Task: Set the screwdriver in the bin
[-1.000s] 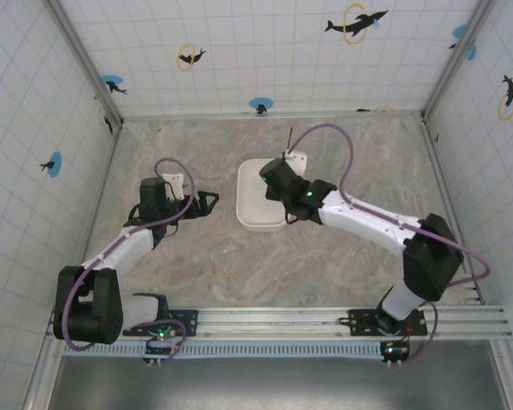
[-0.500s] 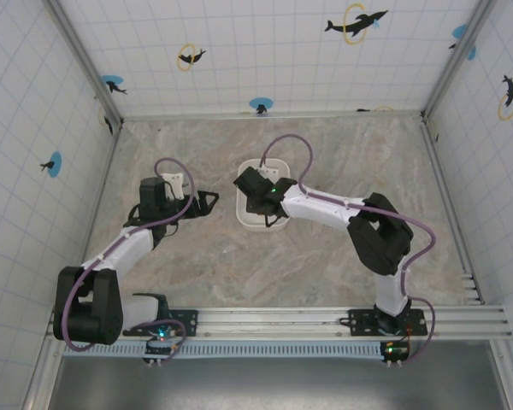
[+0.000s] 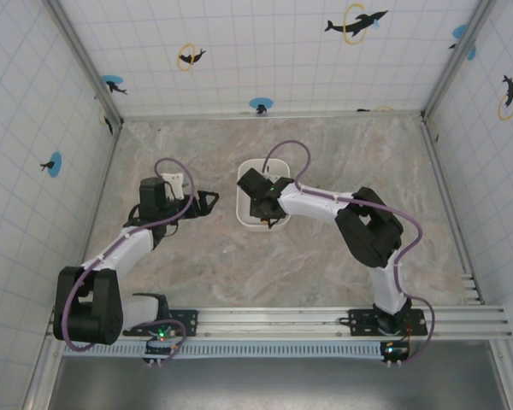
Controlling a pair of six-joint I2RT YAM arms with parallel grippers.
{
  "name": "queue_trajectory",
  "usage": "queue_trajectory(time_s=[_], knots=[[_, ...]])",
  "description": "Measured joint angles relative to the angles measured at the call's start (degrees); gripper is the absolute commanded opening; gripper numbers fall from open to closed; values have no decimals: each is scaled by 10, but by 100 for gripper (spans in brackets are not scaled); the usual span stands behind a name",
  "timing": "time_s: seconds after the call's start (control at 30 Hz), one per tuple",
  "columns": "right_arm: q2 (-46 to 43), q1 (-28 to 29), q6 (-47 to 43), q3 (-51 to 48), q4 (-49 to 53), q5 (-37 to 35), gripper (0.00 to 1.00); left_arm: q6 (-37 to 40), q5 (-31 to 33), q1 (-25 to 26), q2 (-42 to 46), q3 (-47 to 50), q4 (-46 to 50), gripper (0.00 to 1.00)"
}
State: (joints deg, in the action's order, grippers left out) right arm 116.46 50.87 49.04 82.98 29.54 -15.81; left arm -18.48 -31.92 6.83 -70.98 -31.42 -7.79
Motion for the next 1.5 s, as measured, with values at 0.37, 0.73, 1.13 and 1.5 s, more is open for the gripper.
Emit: queue_trajectory(time_s=[0.37,0.73,1.13,1.5], knots=[[22,-3,-2,3,0,13,19,0,0,0,-7,0,-2,98],[26,-4,-6,10,1,15,44,0,0,0,-7,0,-2,98],[12,-4,-25,14,25,-5,54,0,3,0,-5,0,0,98],[-99,-6,-111,75,86,-19,59,0,23,0,2,-21,9,98]])
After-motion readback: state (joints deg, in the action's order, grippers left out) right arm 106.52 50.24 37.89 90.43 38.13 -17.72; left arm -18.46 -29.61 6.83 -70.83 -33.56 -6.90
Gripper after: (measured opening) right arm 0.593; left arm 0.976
